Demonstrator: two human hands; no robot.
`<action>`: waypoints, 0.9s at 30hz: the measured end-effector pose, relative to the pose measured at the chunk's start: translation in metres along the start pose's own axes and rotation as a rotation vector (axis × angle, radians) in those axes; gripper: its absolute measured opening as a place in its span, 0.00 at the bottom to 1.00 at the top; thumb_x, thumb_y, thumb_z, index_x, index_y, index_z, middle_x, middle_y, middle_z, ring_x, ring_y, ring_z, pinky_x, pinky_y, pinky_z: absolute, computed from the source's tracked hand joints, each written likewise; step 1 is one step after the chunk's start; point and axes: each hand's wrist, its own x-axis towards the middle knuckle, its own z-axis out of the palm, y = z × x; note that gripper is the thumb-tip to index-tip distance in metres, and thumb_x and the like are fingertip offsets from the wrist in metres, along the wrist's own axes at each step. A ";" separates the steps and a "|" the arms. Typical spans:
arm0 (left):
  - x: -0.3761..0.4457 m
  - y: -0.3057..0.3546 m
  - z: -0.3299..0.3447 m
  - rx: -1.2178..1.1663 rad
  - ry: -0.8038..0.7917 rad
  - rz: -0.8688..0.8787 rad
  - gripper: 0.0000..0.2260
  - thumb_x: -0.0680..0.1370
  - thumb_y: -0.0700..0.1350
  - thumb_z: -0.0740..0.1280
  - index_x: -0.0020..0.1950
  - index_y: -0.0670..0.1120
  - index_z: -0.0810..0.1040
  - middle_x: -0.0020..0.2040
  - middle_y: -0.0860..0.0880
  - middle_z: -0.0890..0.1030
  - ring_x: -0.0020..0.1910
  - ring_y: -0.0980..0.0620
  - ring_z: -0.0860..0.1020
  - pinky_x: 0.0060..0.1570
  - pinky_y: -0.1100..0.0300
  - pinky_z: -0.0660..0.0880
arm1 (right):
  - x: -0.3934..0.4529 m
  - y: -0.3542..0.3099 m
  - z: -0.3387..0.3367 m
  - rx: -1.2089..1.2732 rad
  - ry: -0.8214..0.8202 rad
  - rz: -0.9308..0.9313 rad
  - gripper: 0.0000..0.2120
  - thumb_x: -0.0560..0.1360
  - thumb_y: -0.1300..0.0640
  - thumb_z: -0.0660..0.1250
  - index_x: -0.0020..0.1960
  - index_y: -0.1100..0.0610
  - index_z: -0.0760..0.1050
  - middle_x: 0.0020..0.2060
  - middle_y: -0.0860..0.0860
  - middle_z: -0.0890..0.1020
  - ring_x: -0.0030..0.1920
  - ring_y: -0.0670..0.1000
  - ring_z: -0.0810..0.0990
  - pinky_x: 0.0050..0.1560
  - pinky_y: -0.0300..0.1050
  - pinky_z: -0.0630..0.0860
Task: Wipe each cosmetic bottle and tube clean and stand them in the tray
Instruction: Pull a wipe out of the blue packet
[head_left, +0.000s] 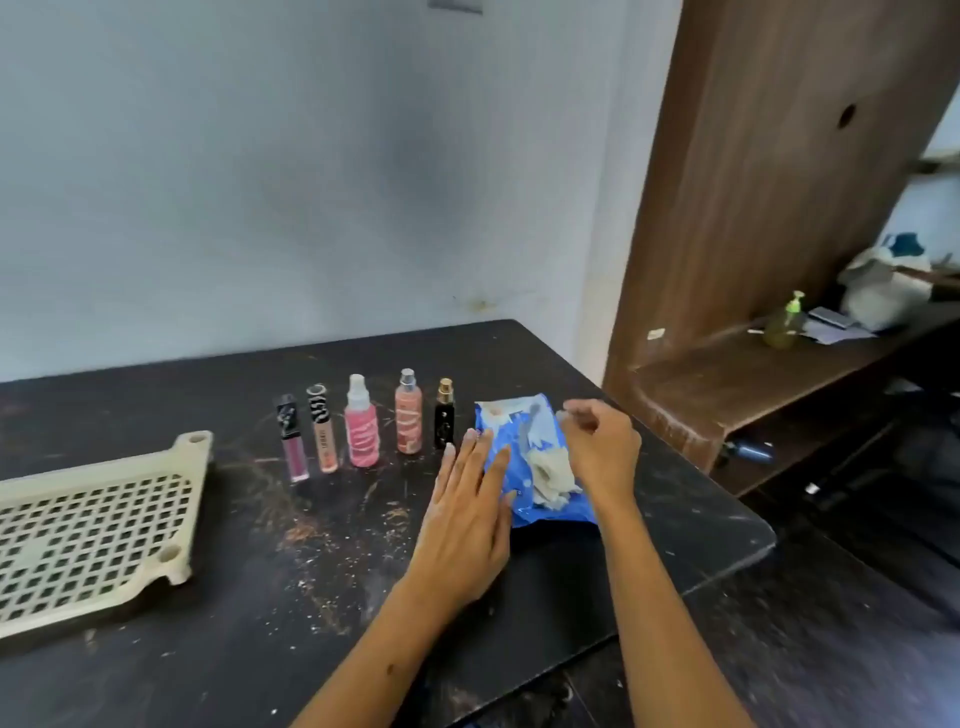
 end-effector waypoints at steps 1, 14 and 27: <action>0.005 0.002 0.007 -0.001 -0.022 -0.002 0.23 0.82 0.49 0.46 0.71 0.41 0.67 0.73 0.41 0.65 0.75 0.43 0.59 0.73 0.50 0.48 | 0.002 0.006 -0.001 -0.088 -0.043 0.042 0.07 0.76 0.62 0.68 0.52 0.58 0.83 0.49 0.54 0.85 0.50 0.51 0.81 0.57 0.46 0.77; 0.025 0.013 0.039 0.044 -0.029 0.010 0.22 0.79 0.50 0.51 0.71 0.45 0.68 0.74 0.40 0.63 0.75 0.42 0.57 0.73 0.48 0.43 | 0.005 0.030 0.001 -0.335 -0.233 0.101 0.07 0.76 0.58 0.68 0.48 0.57 0.84 0.45 0.52 0.85 0.43 0.46 0.79 0.40 0.36 0.74; 0.021 0.012 0.038 -0.046 -0.016 0.015 0.23 0.79 0.54 0.52 0.71 0.45 0.68 0.76 0.44 0.58 0.76 0.46 0.52 0.74 0.49 0.42 | 0.013 0.021 0.007 0.069 0.162 0.179 0.10 0.81 0.55 0.60 0.49 0.58 0.77 0.43 0.52 0.81 0.44 0.48 0.79 0.45 0.43 0.77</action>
